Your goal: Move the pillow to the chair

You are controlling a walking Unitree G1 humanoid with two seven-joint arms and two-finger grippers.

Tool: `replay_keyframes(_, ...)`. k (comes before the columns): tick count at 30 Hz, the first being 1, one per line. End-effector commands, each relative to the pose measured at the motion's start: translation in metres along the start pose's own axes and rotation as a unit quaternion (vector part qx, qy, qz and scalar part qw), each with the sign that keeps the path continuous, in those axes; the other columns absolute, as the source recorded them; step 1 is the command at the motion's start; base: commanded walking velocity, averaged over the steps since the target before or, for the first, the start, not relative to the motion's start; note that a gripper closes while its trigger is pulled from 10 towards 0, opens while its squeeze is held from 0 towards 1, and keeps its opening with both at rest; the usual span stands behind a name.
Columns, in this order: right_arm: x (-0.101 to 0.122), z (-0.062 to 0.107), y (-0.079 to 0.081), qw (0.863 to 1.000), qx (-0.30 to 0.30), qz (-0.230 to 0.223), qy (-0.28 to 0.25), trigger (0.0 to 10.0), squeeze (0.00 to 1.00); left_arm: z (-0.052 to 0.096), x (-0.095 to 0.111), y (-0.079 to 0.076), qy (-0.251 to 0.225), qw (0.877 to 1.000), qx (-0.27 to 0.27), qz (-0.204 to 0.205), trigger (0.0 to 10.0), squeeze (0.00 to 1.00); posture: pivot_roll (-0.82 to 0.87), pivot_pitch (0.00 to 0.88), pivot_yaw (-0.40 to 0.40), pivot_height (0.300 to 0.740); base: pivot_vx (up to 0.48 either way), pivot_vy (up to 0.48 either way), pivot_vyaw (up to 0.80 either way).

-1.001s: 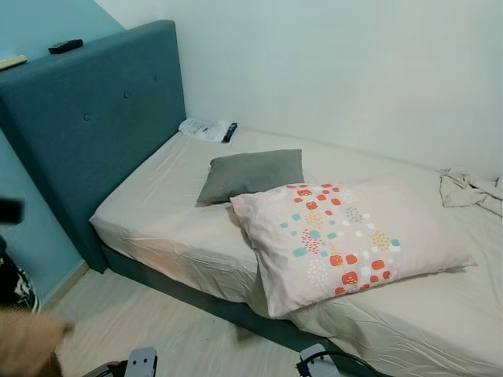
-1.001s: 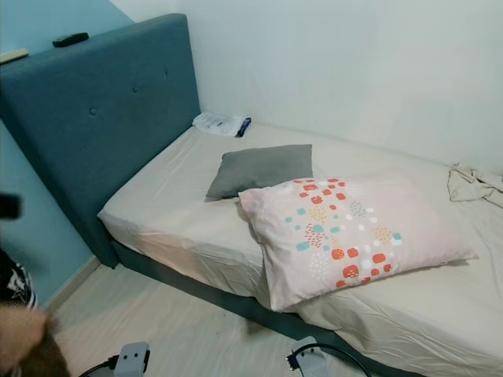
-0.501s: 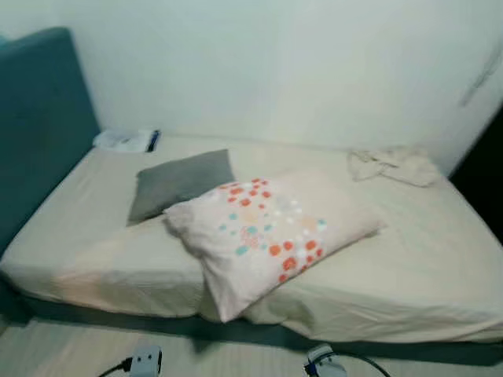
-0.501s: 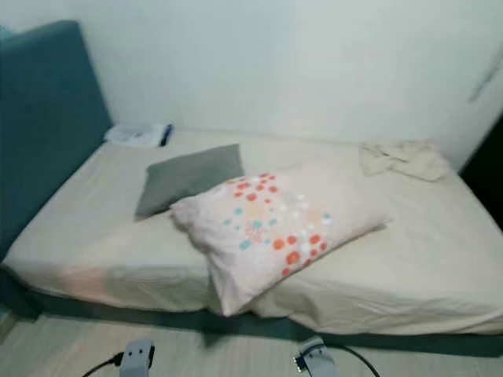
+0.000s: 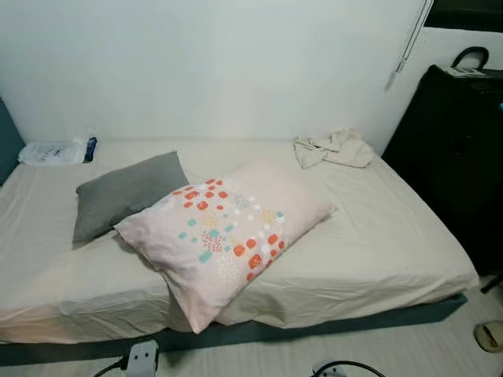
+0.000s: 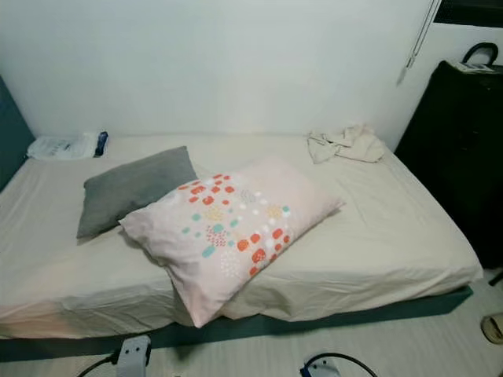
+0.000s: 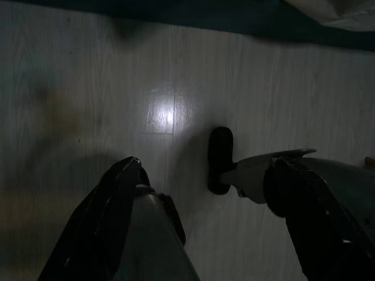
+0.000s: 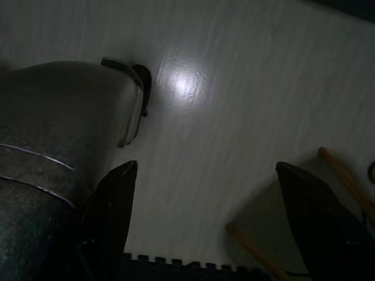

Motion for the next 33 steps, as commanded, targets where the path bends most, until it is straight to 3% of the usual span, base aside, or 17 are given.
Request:
replay_keyframes(1, -0.002, -0.001, 0.008, 1.0, 0.013, -0.001, 0.001, 10.0, 0.0, 0.001, -0.004, 0.001, 0.006, 1.0, 0.006, 0.007, 10.0, 0.0, -0.02, 0.021, -0.055, 0.738, 0.0, -0.469, 0.0)
replay_keyframes(9, -0.002, -0.001, 0.012, 1.0, 0.023, 0.0, -0.003, 10.0, 0.0, 0.003, -0.005, 0.014, 0.004, 0.999, 0.046, 0.015, 10.0, 0.0, -0.01, 0.039, -0.049, 0.738, 0.0, -0.421, 0.0)
replay_keyframes(12, 0.0, -0.001, 0.015, 0.999, 0.033, 0.014, -0.01, 10.0, 0.0, 0.003, 0.0, 0.022, -0.008, 0.996, 0.07, 0.046, 10.0, 0.0, 0.0, 0.043, -0.05, 0.738, 0.0, -0.389, 0.0)
replay_keyframes(18, 0.009, 0.0, 0.023, 0.996, 0.063, 0.044, -0.035, 10.0, 0.0, 0.002, 0.01, 0.025, -0.02, 0.996, 0.072, 0.045, 10.0, 0.0, 0.01, 0.046, -0.052, 0.738, 0.0, -0.386, 0.0)
replay_keyframes(24, 0.016, 0.001, 0.026, 0.995, 0.072, -0.012, -0.069, 10.0, 0.0, 0.0, 0.018, 0.021, -0.025, 0.997, 0.063, 0.03, 10.0, 0.0, 0.01, 0.044, -0.051, 0.738, 0.0, -0.366, 0.0)
replay_keyframes(25, 0.016, 0.001, 0.024, 0.994, 0.066, -0.051, -0.075, 10.0, 0.0, -0.001, 0.019, 0.017, -0.023, 0.998, 0.055, 0.019, 10.0, 0.0, 0.01, 0.043, -0.052, 0.738, 0.0, 0.0, 0.0)
replay_keyframes(27, 0.016, 0.001, 0.024, 0.993, 0.063, -0.063, -0.076, 10.0, 0.0, -0.002, 0.019, 0.015, -0.023, 0.998, 0.051, 0.016, 10.0, 0.0, 0.01, 0.043, -0.052, 0.738, 0.0, 0.0, 0.0)
replay_keyframes(29, 0.089, 0.0, 0.034, 0.986, 0.07, -0.084, -0.128, 10.0, 0.0, -0.002, 0.02, 0.014, -0.024, 0.998, 0.051, 0.014, 10.0, 0.0, 0.01, 0.037, -0.057, 0.738, 0.0, 0.0, 0.0)
replay_keyframes(30, 0.111, 0.002, 0.037, 0.983, 0.074, -0.086, -0.144, 10.0, 0.0, -0.002, 0.021, 0.014, -0.025, 0.998, 0.052, 0.015, 10.0, 0.0, 0.01, 0.036, -0.057, 0.738, 0.0, 0.0, 0.0)
replay_keyframes(31, 0.122, 0.004, 0.039, 0.982, 0.076, -0.083, -0.151, 10.0, 0.0, -0.002, 0.021, 0.014, -0.025, 0.998, 0.052, 0.016, 10.0, 0.0, 0.01, 0.033, -0.057, 0.738, 0.0, 0.0, 0.0)
replay_keyframes(33, 0.118, 0.003, 0.037, 0.984, 0.075, -0.075, -0.146, 10.0, 0.0, -0.002, 0.02, 0.015, -0.023, 0.998, 0.055, 0.019, 10.0, 0.0, 0.01, 0.029, -0.057, 0.738, 0.0, 0.0, 0.0)
Point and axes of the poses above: a point about 5 cm out from each wrist's last joint towards the gripper, its own z axis pointing back from the gripper into the wrist, its own x axis along the axis of the wrist's last joint, y = z × x, the point moved 5 cm from there along -z, pointing out of the wrist towards the gripper, and after that the axes turned 6 degrees about -z, right-handed, at the moved point
